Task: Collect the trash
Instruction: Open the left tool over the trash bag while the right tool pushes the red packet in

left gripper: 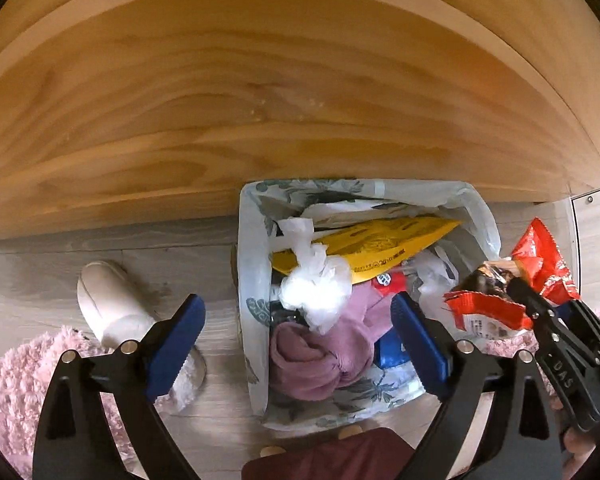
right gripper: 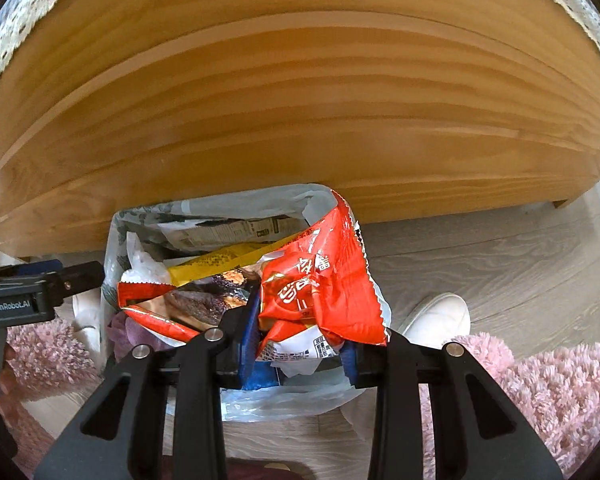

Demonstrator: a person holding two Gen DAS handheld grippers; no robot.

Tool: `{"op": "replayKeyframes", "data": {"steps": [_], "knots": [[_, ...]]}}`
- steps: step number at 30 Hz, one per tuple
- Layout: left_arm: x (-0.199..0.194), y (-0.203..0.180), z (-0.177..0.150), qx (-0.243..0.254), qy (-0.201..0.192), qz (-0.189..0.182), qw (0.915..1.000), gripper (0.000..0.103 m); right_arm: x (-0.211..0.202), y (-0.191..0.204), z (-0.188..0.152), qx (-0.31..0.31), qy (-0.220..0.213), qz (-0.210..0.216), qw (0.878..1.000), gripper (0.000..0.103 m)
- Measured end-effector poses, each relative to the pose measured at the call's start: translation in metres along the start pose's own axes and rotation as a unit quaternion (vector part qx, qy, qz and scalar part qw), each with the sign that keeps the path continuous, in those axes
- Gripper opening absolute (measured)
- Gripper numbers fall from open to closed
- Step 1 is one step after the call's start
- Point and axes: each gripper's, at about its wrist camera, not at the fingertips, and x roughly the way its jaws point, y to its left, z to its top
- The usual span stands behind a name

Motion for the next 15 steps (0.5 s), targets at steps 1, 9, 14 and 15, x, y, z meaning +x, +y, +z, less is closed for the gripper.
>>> {"op": "replayKeyframes", "data": {"steps": [1, 9, 14, 15], "knots": [[-0.001, 0.000, -0.001, 0.000, 0.000, -0.003, 1.0000, 0.091, 0.001, 0.002, 0.001, -0.002, 0.000, 0.000, 1.000, 0.033], [-0.009, 0.005, 0.000, 0.016, -0.016, 0.018, 0.9996, 0.091, 0.027, 0.023, 0.006, -0.029, 0.007, 0.003, 1.000, 0.033], [-0.006, 0.017, 0.002, -0.003, -0.005, 0.018, 0.9998, 0.091, 0.049, 0.040, 0.007, -0.056, 0.018, 0.015, 0.998, 0.033], [-0.004, 0.021, 0.001, -0.011, 0.001, 0.014, 0.9998, 0.091, 0.053, 0.041, 0.006, -0.056, 0.023, 0.012, 0.998, 0.033]]}}
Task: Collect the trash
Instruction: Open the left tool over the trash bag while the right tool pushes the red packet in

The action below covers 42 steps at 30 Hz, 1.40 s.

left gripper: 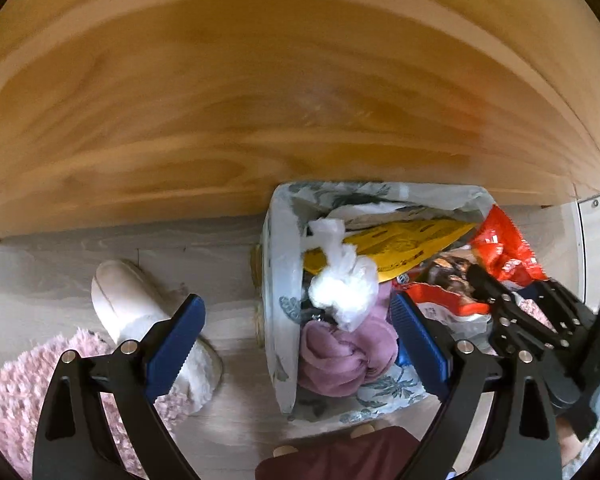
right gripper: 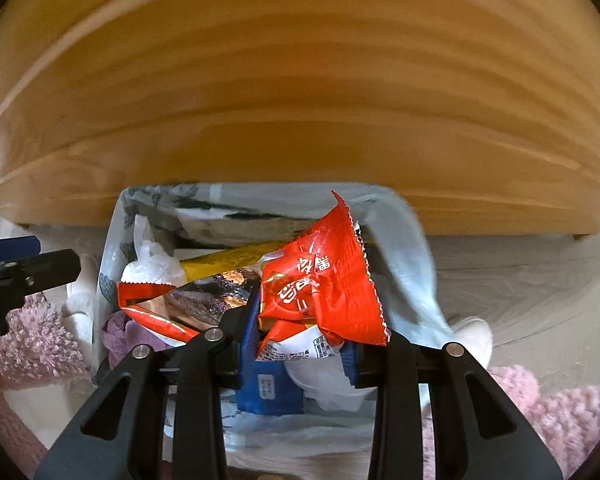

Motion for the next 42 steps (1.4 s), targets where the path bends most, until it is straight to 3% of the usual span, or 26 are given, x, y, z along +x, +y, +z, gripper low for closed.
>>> {"op": "replayKeyframes", "data": {"steps": [3, 7, 21, 32, 37, 42], "knots": [[0.005, 0.009, -0.001, -0.016, 0.014, -0.001, 0.9998, 0.091, 0.016, 0.000, -0.002, -0.003, 0.025, -0.018, 1.000, 0.033], [0.009, 0.020, -0.001, -0.031, 0.018, 0.016, 0.9992, 0.091, 0.034, -0.008, -0.004, 0.033, 0.058, -0.006, 0.998, 0.033], [0.021, 0.029, -0.002, -0.049, 0.039, 0.025, 0.9977, 0.091, 0.070, -0.008, -0.007, 0.035, 0.098, -0.041, 0.994, 0.033], [0.014, 0.021, 0.000, -0.040, 0.028, 0.017, 0.9987, 0.091, 0.069, -0.017, -0.010, 0.033, 0.104, -0.032, 0.994, 0.036], [0.009, 0.024, -0.001, -0.050, 0.020, 0.010, 0.9985, 0.091, 0.061, -0.023, -0.007, 0.038, 0.090, -0.031, 0.995, 0.060], [0.009, 0.028, -0.001, -0.056, 0.020, 0.002, 0.9982, 0.091, 0.046, -0.026, -0.005, 0.050, 0.076, -0.006, 0.996, 0.076]]}}
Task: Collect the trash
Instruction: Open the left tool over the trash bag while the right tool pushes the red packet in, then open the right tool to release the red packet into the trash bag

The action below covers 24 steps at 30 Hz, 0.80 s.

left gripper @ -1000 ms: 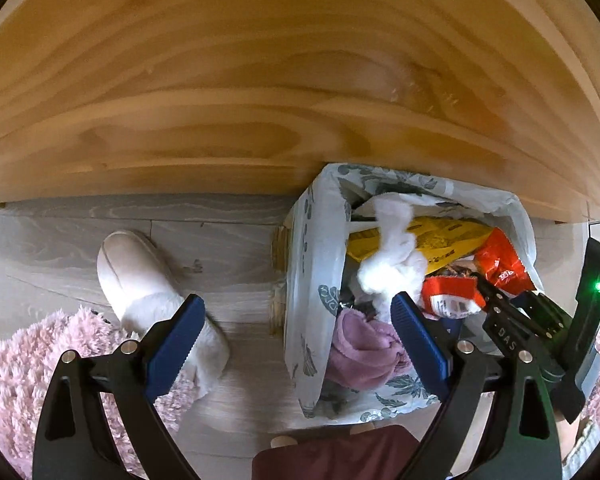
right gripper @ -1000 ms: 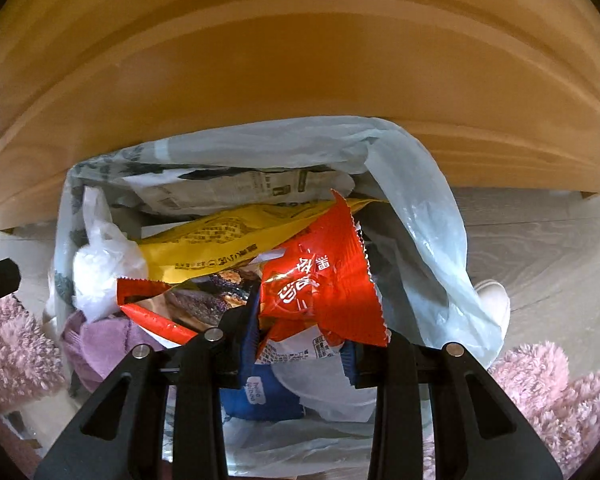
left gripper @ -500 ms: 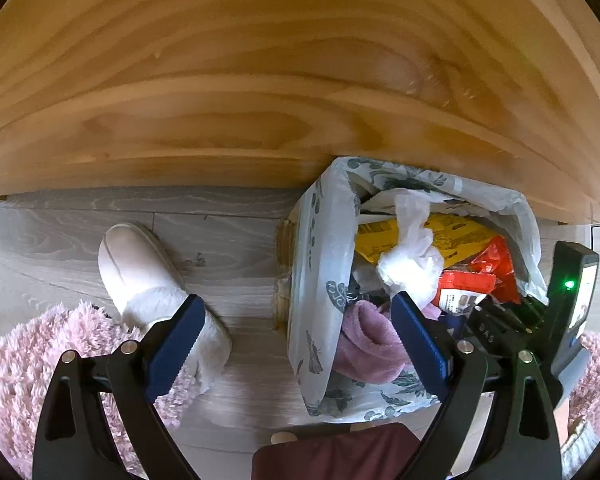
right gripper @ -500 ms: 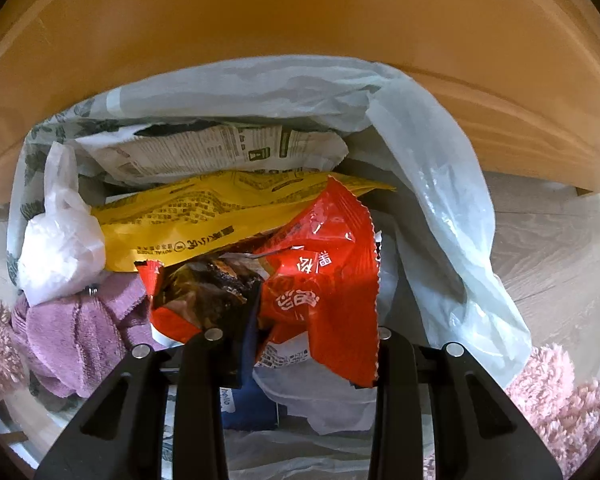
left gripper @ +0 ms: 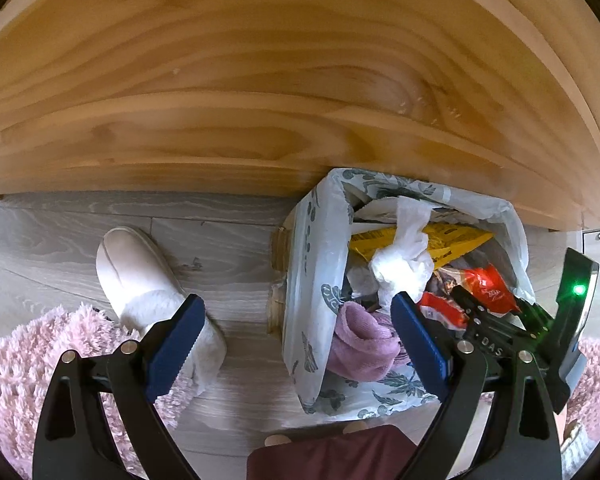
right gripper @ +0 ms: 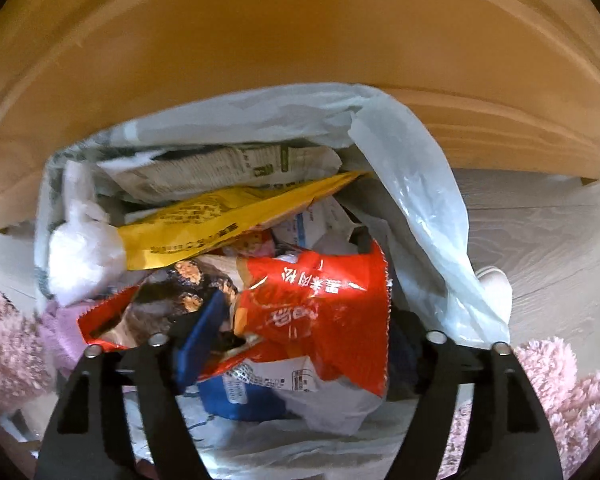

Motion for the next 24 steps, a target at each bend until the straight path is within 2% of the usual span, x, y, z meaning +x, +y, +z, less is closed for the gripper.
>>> {"op": "replayKeyframes", "data": {"steps": [4, 13, 24], "knots": [[-0.001, 0.003, 0.001, -0.001, -0.001, -0.005, 1.0000, 0.091, -0.009, 0.005, -0.004, -0.013, -0.009, 0.005, 1.000, 0.085], [-0.009, 0.006, 0.001, -0.012, -0.013, -0.026, 0.9995, 0.091, -0.033, 0.025, -0.014, -0.044, -0.065, -0.013, 0.997, 0.095], [-0.016, 0.000, 0.002, -0.001, -0.020, -0.035, 0.9992, 0.091, -0.049, 0.023, -0.013, -0.044, -0.093, -0.033, 0.994, 0.095]]}}
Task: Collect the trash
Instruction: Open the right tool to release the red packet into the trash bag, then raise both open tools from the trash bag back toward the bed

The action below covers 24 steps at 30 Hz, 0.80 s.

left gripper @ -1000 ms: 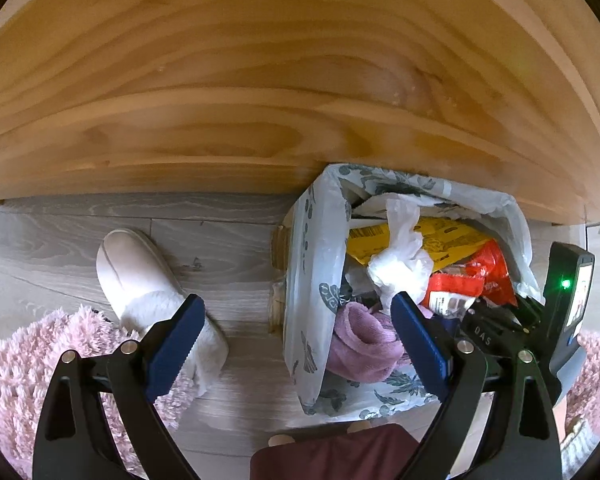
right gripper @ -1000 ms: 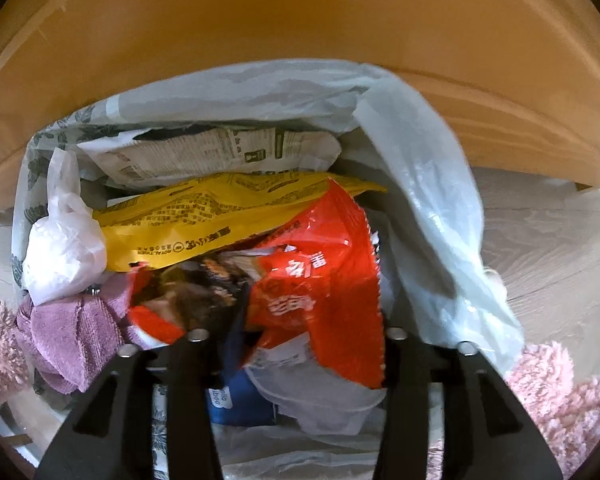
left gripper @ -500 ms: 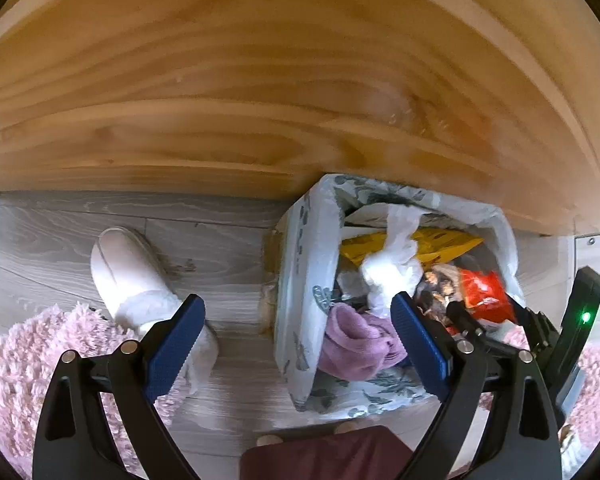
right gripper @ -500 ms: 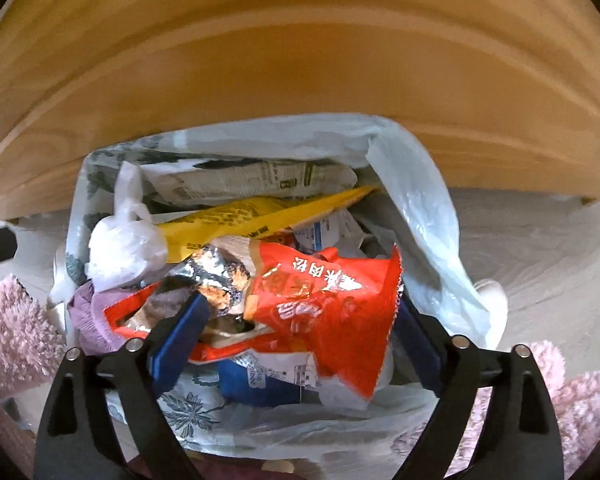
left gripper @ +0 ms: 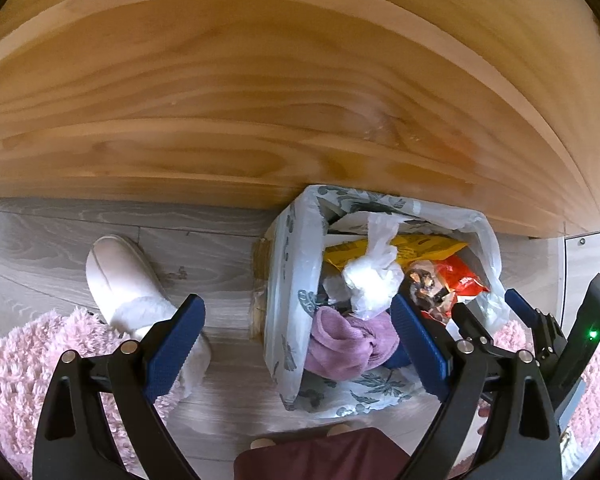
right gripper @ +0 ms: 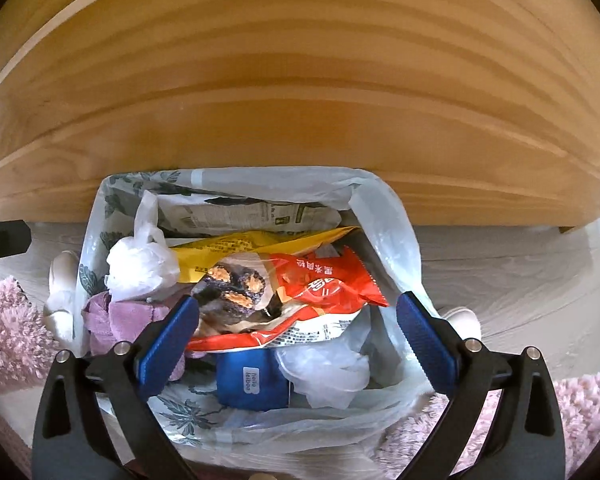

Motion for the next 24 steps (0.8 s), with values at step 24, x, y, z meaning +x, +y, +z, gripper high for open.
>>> {"op": "replayKeyframes", "data": {"steps": [24], "knots": [[-0.076, -0.030, -0.021, 0.062, -0.116, -0.020, 0.9911, 0.091, -0.093, -0.017, 0.003, 0.013, -0.096, -0.015, 0.995, 0.095]]}}
